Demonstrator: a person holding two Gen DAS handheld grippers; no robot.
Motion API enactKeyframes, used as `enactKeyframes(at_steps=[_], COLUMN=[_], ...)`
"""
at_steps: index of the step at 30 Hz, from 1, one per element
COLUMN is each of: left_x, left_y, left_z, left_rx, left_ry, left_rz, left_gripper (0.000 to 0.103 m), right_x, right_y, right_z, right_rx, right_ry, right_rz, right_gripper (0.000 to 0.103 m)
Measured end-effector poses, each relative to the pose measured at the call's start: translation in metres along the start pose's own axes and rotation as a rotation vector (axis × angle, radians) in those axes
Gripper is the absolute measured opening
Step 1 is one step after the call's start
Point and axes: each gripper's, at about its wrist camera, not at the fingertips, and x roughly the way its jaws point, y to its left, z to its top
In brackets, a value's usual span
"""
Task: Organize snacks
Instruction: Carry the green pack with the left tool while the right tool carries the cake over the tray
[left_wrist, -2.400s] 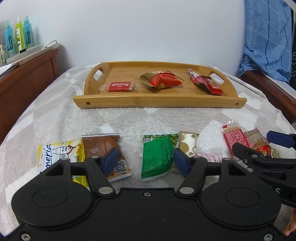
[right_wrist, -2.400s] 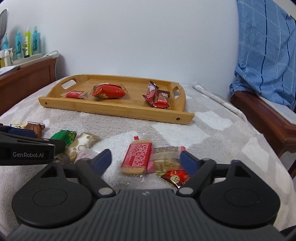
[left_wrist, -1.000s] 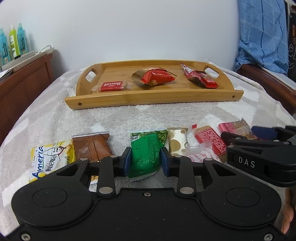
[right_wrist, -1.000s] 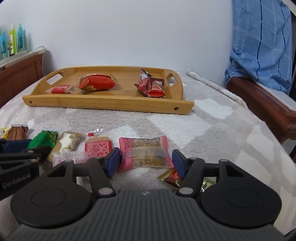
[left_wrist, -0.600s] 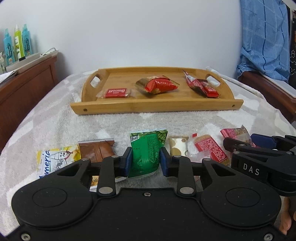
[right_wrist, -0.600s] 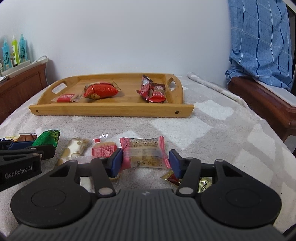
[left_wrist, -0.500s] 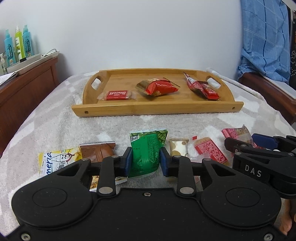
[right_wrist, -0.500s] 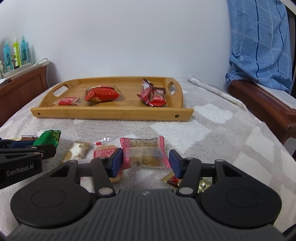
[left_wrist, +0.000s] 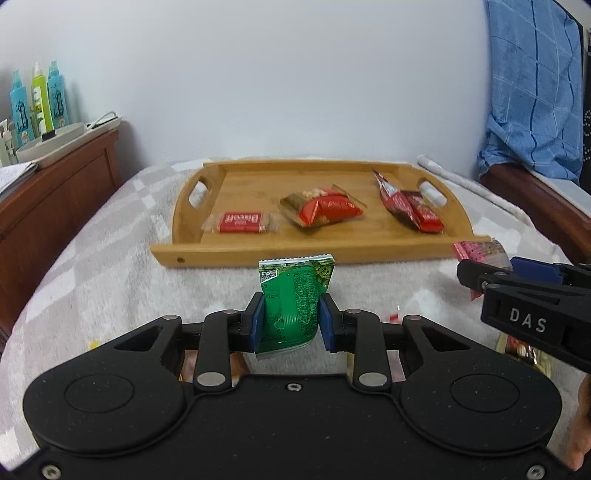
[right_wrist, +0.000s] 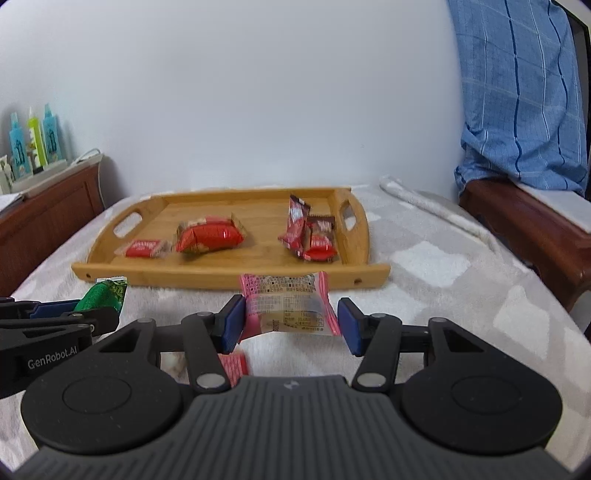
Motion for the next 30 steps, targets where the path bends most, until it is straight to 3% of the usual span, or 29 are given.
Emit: enactKeyframes(at_steps=[8, 14, 20, 30], left_x=[0.009, 0.027, 0.053, 0.115], left_y=[0.007, 0.017, 0.033, 0.062], left_z=[0.03, 0.049, 0.076, 0.119], left_rx=[-0.012, -0.029, -0.036, -0.049], left_ry=[-0.03, -0.024, -0.02, 0.01], left_rz=[0.0, -0.001, -0.004, 0.003], left_gripper=[0.028, 0.028, 0.028, 0.028], right_x=[0.015, 0.038, 0.071, 0.109], right_y=[0.003, 0.008, -0.001, 0.013], right_z=[0.025, 0.036, 0.053, 0.061], right_rx=[-0.001, -0.009, 0.052, 0.011], right_ry=[-0.017, 0.032, 0.115, 0.152], right_rz=[0.032, 0.082, 0.148, 0.167], right_gripper=[0.057, 0.057, 0.057, 0.057])
